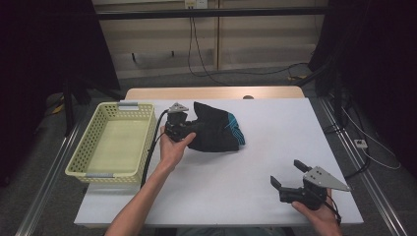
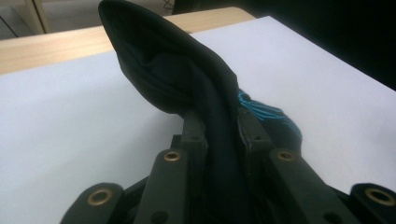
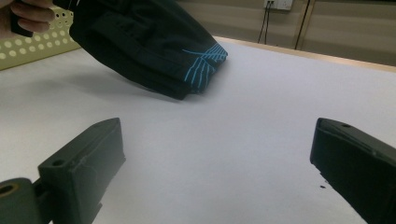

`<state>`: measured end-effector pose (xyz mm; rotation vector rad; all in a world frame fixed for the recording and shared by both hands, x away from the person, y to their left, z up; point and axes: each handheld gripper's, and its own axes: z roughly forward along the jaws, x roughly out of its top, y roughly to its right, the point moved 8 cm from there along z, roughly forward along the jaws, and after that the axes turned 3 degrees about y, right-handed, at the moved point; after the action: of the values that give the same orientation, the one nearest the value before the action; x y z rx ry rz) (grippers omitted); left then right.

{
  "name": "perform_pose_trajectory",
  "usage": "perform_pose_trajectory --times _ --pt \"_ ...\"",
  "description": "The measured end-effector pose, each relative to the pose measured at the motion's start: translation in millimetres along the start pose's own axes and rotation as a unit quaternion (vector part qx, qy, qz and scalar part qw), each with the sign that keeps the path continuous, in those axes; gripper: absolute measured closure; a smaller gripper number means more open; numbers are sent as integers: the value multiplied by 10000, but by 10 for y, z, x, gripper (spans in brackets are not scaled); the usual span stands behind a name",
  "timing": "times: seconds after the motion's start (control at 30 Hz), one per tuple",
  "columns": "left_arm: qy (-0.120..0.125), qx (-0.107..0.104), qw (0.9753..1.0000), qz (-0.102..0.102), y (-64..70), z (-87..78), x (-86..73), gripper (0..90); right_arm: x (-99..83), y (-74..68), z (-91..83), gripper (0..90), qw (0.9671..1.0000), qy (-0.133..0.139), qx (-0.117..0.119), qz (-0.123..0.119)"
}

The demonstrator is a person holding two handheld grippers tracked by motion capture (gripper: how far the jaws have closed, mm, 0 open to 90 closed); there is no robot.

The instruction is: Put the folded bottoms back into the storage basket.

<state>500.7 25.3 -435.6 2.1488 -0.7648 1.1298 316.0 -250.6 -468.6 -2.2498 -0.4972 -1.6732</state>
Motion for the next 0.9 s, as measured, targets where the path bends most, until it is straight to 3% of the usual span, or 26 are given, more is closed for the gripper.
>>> perform_pose_trajectory --times 0.33,0.5,0.9 --pt "120 -102 9998 138 49 -150 143 766 1 -1 -4 27 10000 8 5 -11" --pt "127 -195 9997 107 44 -220 184 767 4 5 -5 27 10000 4 -2 -26" --pt "170 -175 9994 242 96 -350 285 767 9 6 -12 27 10000 23 9 -15"
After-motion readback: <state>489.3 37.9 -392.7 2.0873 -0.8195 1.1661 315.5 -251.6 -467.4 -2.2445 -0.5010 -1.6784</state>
